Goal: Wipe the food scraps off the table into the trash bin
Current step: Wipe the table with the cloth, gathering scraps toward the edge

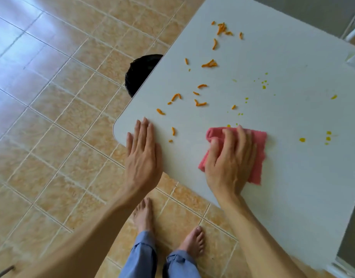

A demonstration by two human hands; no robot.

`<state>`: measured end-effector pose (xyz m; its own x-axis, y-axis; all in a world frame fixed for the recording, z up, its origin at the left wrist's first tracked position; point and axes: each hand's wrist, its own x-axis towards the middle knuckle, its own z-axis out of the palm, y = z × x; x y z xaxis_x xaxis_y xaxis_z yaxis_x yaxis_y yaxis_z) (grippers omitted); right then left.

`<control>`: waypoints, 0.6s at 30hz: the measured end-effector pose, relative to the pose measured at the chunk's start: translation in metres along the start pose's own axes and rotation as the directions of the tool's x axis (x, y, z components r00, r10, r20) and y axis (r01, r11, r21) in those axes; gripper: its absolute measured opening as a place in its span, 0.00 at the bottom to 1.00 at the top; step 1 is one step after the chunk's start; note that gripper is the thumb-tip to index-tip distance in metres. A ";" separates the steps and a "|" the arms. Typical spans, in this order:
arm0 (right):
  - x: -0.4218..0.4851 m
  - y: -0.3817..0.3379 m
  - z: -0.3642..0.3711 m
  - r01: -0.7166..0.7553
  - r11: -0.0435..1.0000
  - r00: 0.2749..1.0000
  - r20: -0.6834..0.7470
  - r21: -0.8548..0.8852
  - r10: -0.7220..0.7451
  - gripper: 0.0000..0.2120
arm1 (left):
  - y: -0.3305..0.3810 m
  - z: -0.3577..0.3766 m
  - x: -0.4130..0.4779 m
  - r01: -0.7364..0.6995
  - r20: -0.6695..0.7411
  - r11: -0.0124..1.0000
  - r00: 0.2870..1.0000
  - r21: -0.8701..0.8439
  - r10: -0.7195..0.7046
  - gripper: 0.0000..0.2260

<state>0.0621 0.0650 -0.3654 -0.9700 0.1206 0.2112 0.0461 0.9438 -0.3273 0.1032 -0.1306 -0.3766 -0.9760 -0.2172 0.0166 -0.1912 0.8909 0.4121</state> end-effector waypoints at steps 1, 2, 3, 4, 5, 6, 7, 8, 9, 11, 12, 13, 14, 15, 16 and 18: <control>-0.008 -0.012 0.006 0.080 0.997 0.996 0.036 0.010 -0.081 0.18 | 0.000 0.001 0.001 0.006 0.015 1.000 1.000 0.028 -0.007 0.25; -0.017 -0.020 0.010 0.235 0.971 0.967 0.086 0.041 -0.238 0.19 | 0.000 0.001 0.001 0.013 0.024 0.999 1.000 0.047 -0.014 0.26; -0.020 -0.021 0.011 0.394 0.915 0.905 0.138 0.085 -0.403 0.20 | 0.001 0.000 0.001 0.019 0.030 0.998 0.999 0.059 -0.021 0.26; -0.016 -0.017 0.011 0.502 0.858 0.840 0.174 0.107 -0.513 0.20 | 0.002 -0.001 0.001 0.021 0.036 0.998 0.999 0.066 -0.024 0.26; -0.008 -0.011 0.011 0.538 0.838 0.815 0.197 0.092 -0.545 0.21 | 0.003 -0.002 0.002 0.024 0.048 0.997 0.998 0.071 -0.027 0.26; -0.002 -0.005 0.009 0.498 0.866 0.846 0.197 0.037 -0.495 0.21 | 0.003 -0.003 0.003 0.028 0.065 0.997 0.997 0.075 -0.033 0.27; 0.003 -0.003 0.009 0.375 0.926 0.915 0.172 -0.032 -0.365 0.22 | 0.003 -0.005 0.003 0.033 0.088 0.997 0.995 0.076 -0.039 0.27; 0.003 -0.007 0.009 0.208 0.974 0.972 0.129 -0.085 -0.196 0.22 | 0.003 -0.006 0.004 0.036 0.116 0.997 0.992 0.074 -0.044 0.28; -0.001 -0.016 0.011 0.068 0.990 0.994 0.089 -0.120 -0.057 0.22 | 0.003 -0.007 0.004 0.037 0.144 0.996 0.988 0.075 -0.048 0.29; -0.013 -0.040 0.017 0.017 0.989 0.997 0.076 -0.147 -0.006 0.22 | 0.004 -0.008 0.004 0.038 0.181 0.995 0.982 0.088 -0.054 0.32; -0.018 -0.050 0.022 0.096 0.986 0.991 0.105 -0.134 -0.082 0.23 | 0.004 -0.009 0.004 0.038 0.189 0.995 0.980 0.094 -0.055 0.32; -0.019 -0.057 0.026 0.194 0.975 0.973 0.146 -0.104 -0.178 0.23 | 0.004 -0.009 0.005 0.040 0.196 0.994 0.979 0.097 -0.059 0.32; -0.013 -0.060 0.030 0.281 0.957 0.948 0.177 -0.073 -0.265 0.24 | 0.004 -0.008 0.005 0.044 0.199 0.994 0.978 0.098 -0.063 0.32; -0.003 -0.062 0.034 0.333 0.941 0.929 0.186 -0.053 -0.319 0.24 | 0.005 -0.008 0.006 0.044 0.198 0.994 0.978 0.101 -0.064 0.32; 0.009 -0.065 0.039 0.352 0.935 0.923 0.181 -0.043 -0.339 0.24 | 0.005 -0.008 0.006 0.042 0.194 0.993 0.979 0.106 -0.062 0.31; 0.029 -0.073 0.046 0.327 0.944 0.931 0.185 -0.035 -0.316 0.24 | 0.005 -0.009 0.006 0.040 0.197 0.992 0.978 0.119 -0.063 0.31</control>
<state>0.0199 -0.0146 -0.3782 -0.9614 -0.2425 0.1298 -0.2655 0.9415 -0.2075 0.0968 -0.1306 -0.3664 -0.9635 -0.1896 -0.1891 -0.2407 0.9226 0.3014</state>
